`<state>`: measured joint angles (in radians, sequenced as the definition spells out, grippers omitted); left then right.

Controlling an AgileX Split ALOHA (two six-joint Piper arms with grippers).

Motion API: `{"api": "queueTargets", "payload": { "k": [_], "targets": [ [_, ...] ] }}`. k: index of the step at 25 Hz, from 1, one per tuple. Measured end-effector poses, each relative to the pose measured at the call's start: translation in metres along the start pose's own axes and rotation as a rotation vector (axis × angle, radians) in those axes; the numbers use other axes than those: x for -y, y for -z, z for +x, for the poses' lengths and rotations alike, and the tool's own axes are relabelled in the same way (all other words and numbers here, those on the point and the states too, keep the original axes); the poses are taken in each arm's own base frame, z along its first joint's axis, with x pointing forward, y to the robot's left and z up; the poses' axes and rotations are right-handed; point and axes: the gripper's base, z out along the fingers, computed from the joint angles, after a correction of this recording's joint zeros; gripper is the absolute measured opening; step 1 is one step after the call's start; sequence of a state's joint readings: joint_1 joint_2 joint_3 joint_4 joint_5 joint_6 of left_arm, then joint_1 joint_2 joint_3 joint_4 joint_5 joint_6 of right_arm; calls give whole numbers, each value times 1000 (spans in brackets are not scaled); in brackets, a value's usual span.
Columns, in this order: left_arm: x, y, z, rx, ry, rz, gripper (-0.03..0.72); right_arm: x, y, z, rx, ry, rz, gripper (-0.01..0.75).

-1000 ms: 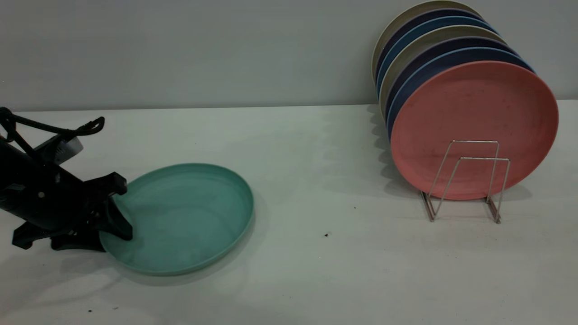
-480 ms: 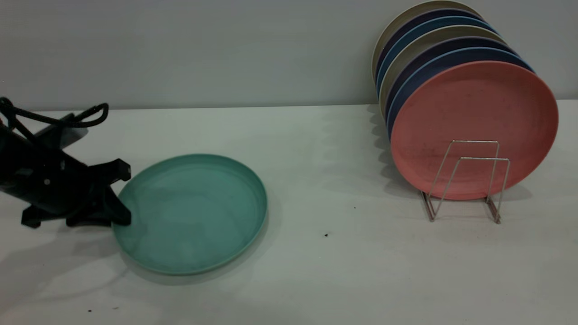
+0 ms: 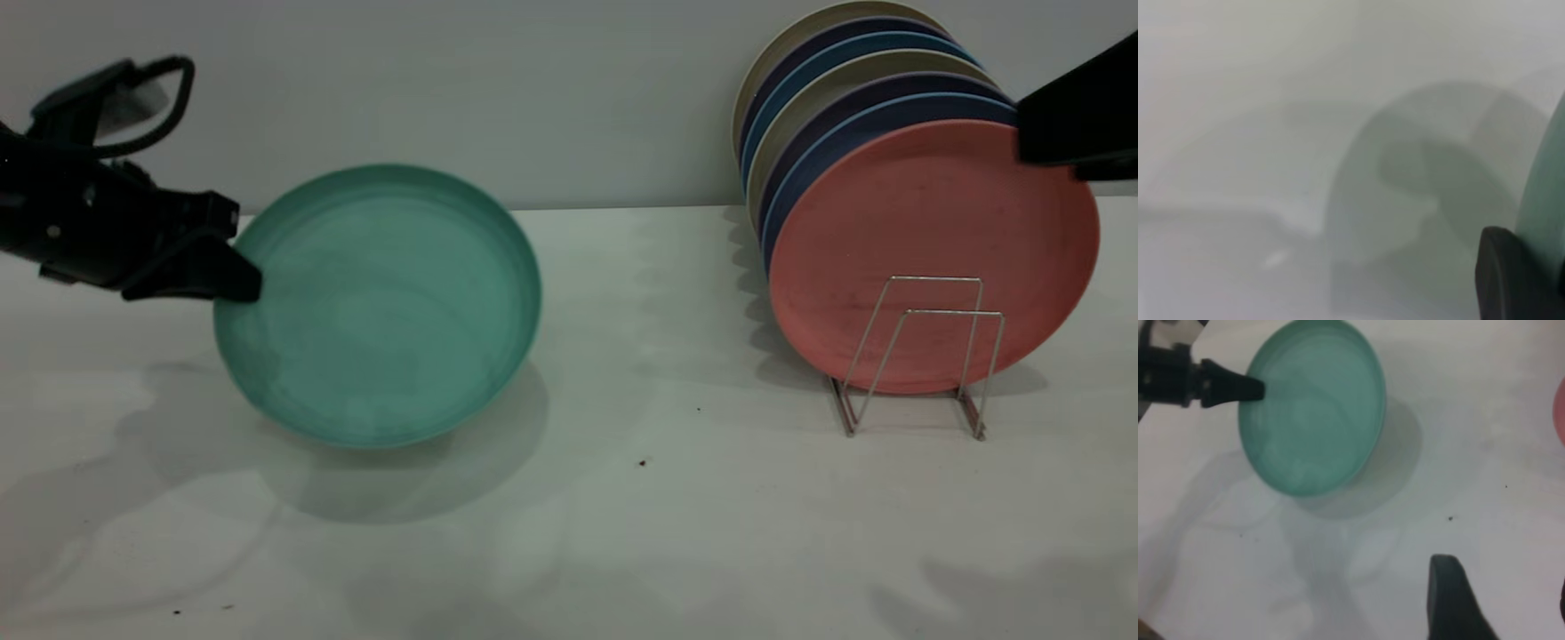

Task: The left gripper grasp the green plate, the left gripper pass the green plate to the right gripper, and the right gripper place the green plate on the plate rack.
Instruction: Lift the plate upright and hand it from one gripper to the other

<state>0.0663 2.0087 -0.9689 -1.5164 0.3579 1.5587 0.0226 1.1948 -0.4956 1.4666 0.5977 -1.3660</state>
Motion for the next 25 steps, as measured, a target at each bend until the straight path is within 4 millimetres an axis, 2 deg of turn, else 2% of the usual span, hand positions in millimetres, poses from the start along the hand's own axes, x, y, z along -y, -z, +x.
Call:
{"api": "queueTargets", "payload": {
  "k": [8, 13, 19, 25],
  "targets": [
    [20, 1, -1, -13, -60, 131, 18, 26, -50, 8, -43, -94, -99, 408],
    [47, -9, 2, -39, -115, 181, 18, 39, -75, 9, -85, -132, -142, 408],
    [74, -17, 3, -38, -116, 236, 18, 50, -92, 17, -132, -152, -151, 408],
    [102, -24, 7, -46, -132, 305, 18, 52, -98, 22, -151, -164, -176, 408]
  ]
}}
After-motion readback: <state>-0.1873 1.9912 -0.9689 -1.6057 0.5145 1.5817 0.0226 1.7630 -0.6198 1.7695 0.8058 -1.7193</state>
